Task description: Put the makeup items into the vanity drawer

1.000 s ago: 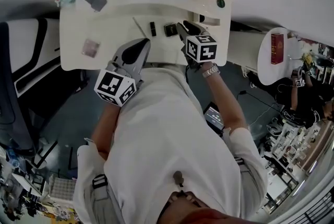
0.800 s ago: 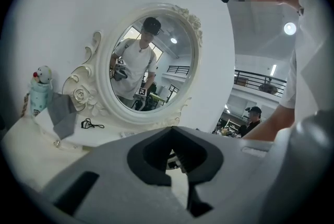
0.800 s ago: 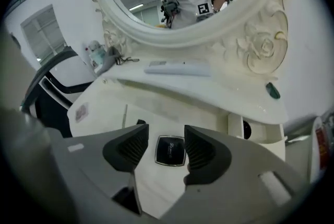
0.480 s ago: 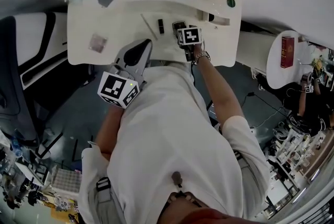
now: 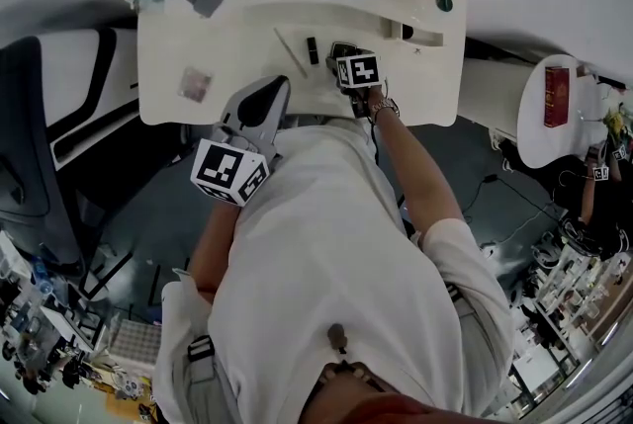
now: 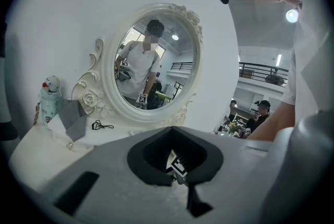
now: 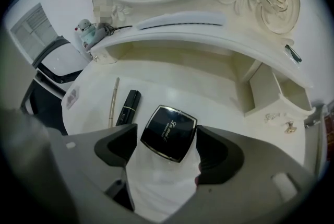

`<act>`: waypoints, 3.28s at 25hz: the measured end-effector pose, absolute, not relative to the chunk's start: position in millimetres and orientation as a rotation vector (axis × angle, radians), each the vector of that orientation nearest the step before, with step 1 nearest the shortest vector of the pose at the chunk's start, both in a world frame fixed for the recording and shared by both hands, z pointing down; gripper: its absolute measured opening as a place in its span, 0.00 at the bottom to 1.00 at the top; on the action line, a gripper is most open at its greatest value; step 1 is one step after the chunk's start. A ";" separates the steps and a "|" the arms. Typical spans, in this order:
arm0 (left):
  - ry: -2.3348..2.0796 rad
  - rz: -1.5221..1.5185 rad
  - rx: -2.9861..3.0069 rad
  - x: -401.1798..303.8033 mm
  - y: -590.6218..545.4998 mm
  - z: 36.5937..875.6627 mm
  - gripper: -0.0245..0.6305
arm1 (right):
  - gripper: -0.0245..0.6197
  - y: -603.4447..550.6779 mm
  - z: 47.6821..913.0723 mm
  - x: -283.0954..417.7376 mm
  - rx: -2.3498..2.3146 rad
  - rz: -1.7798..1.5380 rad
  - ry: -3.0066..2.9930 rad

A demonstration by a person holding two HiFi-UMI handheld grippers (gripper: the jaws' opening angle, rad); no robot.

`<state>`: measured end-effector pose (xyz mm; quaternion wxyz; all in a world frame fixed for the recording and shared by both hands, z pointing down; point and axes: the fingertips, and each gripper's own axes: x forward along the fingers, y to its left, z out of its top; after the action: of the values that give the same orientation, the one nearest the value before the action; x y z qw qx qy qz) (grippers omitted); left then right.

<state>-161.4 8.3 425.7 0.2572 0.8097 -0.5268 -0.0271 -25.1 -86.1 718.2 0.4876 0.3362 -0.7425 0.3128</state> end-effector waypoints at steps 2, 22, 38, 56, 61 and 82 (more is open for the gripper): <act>-1.423 -0.077 2.200 -158.9 7.7 424.8 0.05 | 0.60 -79.1 723.4 -20.4 0.800 0.735 -1.772; -1.380 -0.063 2.224 -151.0 9.3 428.6 0.05 | 0.51 -75.7 723.7 -3.8 0.821 0.884 -1.790; -1.215 0.001 2.351 -45.9 -28.1 422.6 0.05 | 0.51 -85.5 655.4 100.1 0.766 1.111 -1.877; -1.399 0.058 2.297 38.2 -43.1 411.1 0.05 | 0.51 -168.7 627.9 181.2 0.683 1.136 -1.933; -1.471 0.041 2.236 47.9 -43.2 414.8 0.05 | 0.51 -184.3 633.2 186.6 0.638 1.124 -1.901; -1.543 0.060 2.152 68.8 -43.9 426.9 0.05 | 0.51 -210.8 649.4 187.9 0.635 1.145 -1.856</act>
<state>68.8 -43.9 426.9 0.2440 0.7879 -0.5650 0.0219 187.9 -210.8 649.4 0.4215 0.2534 -0.7409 0.4573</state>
